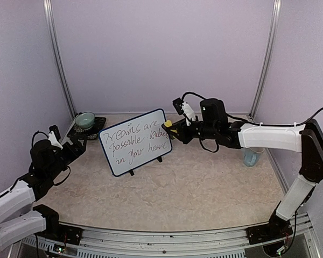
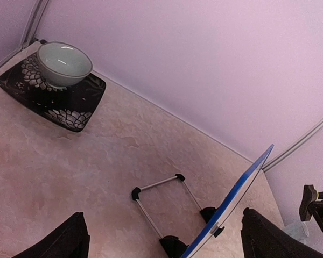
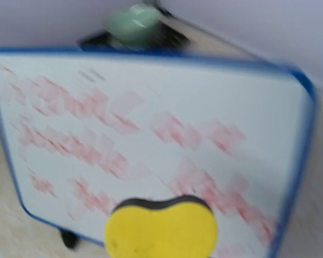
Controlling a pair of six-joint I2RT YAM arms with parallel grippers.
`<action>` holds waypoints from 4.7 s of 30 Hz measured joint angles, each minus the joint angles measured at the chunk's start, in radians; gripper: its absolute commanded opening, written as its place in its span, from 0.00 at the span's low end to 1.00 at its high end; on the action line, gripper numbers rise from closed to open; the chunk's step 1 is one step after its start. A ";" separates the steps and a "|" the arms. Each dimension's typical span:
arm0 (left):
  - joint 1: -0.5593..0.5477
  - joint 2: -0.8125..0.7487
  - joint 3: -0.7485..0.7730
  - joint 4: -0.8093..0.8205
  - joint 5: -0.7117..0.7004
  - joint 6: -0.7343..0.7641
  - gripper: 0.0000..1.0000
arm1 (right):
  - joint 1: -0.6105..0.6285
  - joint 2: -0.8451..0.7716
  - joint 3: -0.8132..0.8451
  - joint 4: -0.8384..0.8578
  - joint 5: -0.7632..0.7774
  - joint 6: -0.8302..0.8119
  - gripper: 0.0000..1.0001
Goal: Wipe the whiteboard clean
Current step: Place the whiteboard eraser at the center of the board, then move the whiteboard to the center of the board.
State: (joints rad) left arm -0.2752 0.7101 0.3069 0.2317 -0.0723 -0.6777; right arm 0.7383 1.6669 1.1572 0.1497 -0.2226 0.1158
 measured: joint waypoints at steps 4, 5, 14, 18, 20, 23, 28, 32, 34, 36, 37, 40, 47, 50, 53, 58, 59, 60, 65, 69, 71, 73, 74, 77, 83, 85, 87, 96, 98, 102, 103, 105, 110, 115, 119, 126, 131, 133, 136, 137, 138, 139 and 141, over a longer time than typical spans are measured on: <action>0.000 0.006 -0.062 0.103 0.092 0.005 0.91 | 0.069 0.051 0.103 0.002 0.035 -0.024 0.13; 0.000 0.010 -0.068 0.126 0.118 0.012 0.91 | 0.082 0.067 0.132 -0.002 0.048 -0.027 0.13; 0.000 0.108 -0.108 0.373 0.321 0.050 0.74 | 0.106 0.110 0.169 -0.015 0.091 -0.017 0.13; 0.000 0.194 -0.119 0.462 0.349 0.055 0.70 | 0.104 0.100 0.113 -0.012 0.095 -0.018 0.13; 0.000 0.230 -0.119 0.503 0.358 0.056 0.69 | 0.104 0.095 0.087 -0.032 0.097 -0.021 0.13; 0.000 0.269 -0.119 0.555 0.365 0.062 0.65 | 0.104 0.091 0.070 -0.047 0.103 -0.026 0.13; 0.009 0.314 -0.119 0.616 0.368 0.068 0.58 | 0.104 0.072 0.038 -0.081 0.143 -0.025 0.12; -0.013 0.300 -0.119 0.606 0.327 0.061 0.70 | 0.104 0.071 0.027 -0.116 0.215 -0.020 0.11; -0.044 0.273 -0.119 0.579 0.275 0.063 0.70 | 0.104 0.072 0.019 -0.139 0.249 -0.014 0.11; -0.081 0.232 -0.119 0.542 0.208 0.058 0.70 | 0.104 0.074 0.012 -0.156 0.275 -0.005 0.11; -0.102 0.209 -0.120 0.522 0.162 0.053 0.70 | 0.104 0.077 0.009 -0.163 0.286 0.000 0.12; -0.182 0.139 -0.122 0.446 0.010 0.026 0.71 | 0.103 0.098 0.006 -0.184 0.314 0.018 0.12; -0.462 0.099 -0.108 0.162 -0.382 -0.138 0.72 | 0.084 0.108 -0.005 -0.238 0.347 0.055 0.13; -0.552 0.135 -0.093 0.067 -0.490 -0.247 0.72 | 0.067 0.108 -0.005 -0.254 0.351 0.070 0.14; -0.677 0.238 -0.040 -0.027 -0.595 -0.338 0.76 | 0.050 0.108 -0.010 -0.261 0.351 0.084 0.15; -0.778 0.433 0.110 -0.165 -0.688 -0.465 0.79 | 0.029 0.108 -0.024 -0.272 0.350 0.099 0.19; -0.781 0.449 0.122 -0.172 -0.695 -0.474 0.79 | 0.024 0.108 -0.027 -0.273 0.349 0.103 0.21; -0.782 0.461 0.129 -0.175 -0.701 -0.484 0.79 | 0.020 0.108 -0.031 -0.274 0.349 0.107 0.22; -0.785 0.423 0.113 -0.169 -0.722 -0.490 0.79 | -0.012 0.116 -0.046 -0.279 0.341 0.118 0.23; -0.787 0.340 0.064 -0.126 -0.726 -0.476 0.78 | -0.022 0.152 -0.048 -0.277 0.309 0.117 0.30; -0.787 0.325 0.057 -0.122 -0.727 -0.474 0.79 | -0.019 0.176 -0.047 -0.274 0.280 0.111 0.32; -0.787 0.324 0.057 -0.122 -0.729 -0.475 0.79 | -0.010 0.203 -0.036 -0.284 0.272 0.109 0.32; -0.787 0.324 0.057 -0.123 -0.729 -0.476 0.79 | -0.006 0.217 -0.024 -0.292 0.272 0.108 0.32; -0.787 0.324 0.057 -0.125 -0.730 -0.481 0.79 | 0.004 0.264 0.017 -0.302 0.271 0.108 0.31; -0.787 0.288 0.049 -0.127 -0.741 -0.483 0.79 | 0.010 0.267 0.020 -0.256 0.242 0.114 0.49; -0.788 0.278 0.045 -0.127 -0.745 -0.483 0.79 | 0.010 0.269 0.040 -0.264 0.242 0.115 0.57; -0.788 0.273 0.042 -0.128 -0.745 -0.485 0.79 | 0.011 0.283 0.077 -0.274 0.244 0.122 0.63; -0.792 0.205 -0.001 -0.135 -0.755 -0.497 0.79 | 0.044 0.336 0.133 -0.274 0.240 0.102 0.67; -0.792 0.192 -0.006 -0.136 -0.760 -0.497 0.79 | 0.063 0.349 0.158 -0.274 0.232 0.090 0.66; -0.792 0.181 -0.007 -0.136 -0.766 -0.500 0.79 | 0.093 0.372 0.199 -0.254 0.211 0.079 0.61; -0.792 0.179 -0.009 -0.136 -0.767 -0.501 0.79 | 0.097 0.379 0.208 -0.249 0.207 0.079 0.59; -0.792 0.174 -0.015 -0.137 -0.767 -0.504 0.79 | 0.103 0.396 0.228 -0.244 0.200 0.080 0.55; -0.792 0.151 -0.035 -0.145 -0.771 -0.512 0.79 | 0.106 0.454 0.287 -0.241 0.200 0.084 0.45; -0.792 0.124 -0.052 -0.158 -0.774 -0.523 0.79 | 0.106 0.506 0.320 -0.241 0.200 0.086 0.37; -0.792 0.104 -0.058 -0.164 -0.776 -0.529 0.79 | 0.106 0.532 0.337 -0.240 0.202 0.087 0.30; -0.792 0.088 -0.067 -0.174 -0.783 -0.538 0.79 | 0.104 0.539 0.345 -0.242 0.223 0.086 0.09; -0.792 0.088 -0.071 -0.177 -0.787 -0.545 0.79 | 0.104 0.546 0.357 -0.244 0.238 0.088 0.00; -0.792 0.088 -0.071 -0.178 -0.790 -0.546 0.79 | 0.104 0.546 0.357 -0.244 0.246 0.092 0.00; -0.792 0.088 -0.071 -0.180 -0.793 -0.547 0.79 | 0.103 0.546 0.357 -0.245 0.265 0.101 0.00; -0.792 0.088 -0.071 -0.180 -0.793 -0.547 0.79 | 0.103 0.546 0.356 -0.244 0.270 0.108 0.00; -0.792 0.088 -0.071 -0.180 -0.793 -0.548 0.80 | 0.102 0.546 0.354 -0.243 0.271 0.112 0.00; -0.792 0.088 -0.071 -0.180 -0.793 -0.548 0.79 | 0.101 0.543 0.348 -0.237 0.272 0.117 0.00; -0.792 0.088 -0.071 -0.180 -0.793 -0.548 0.79 | 0.096 0.533 0.327 -0.222 0.273 0.125 0.00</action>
State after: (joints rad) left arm -1.0676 0.7979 0.2363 0.0517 -0.8654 -1.2259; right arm 0.8341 2.1998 1.4841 -0.0727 0.0502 0.2409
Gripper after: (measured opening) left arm 0.794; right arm 0.115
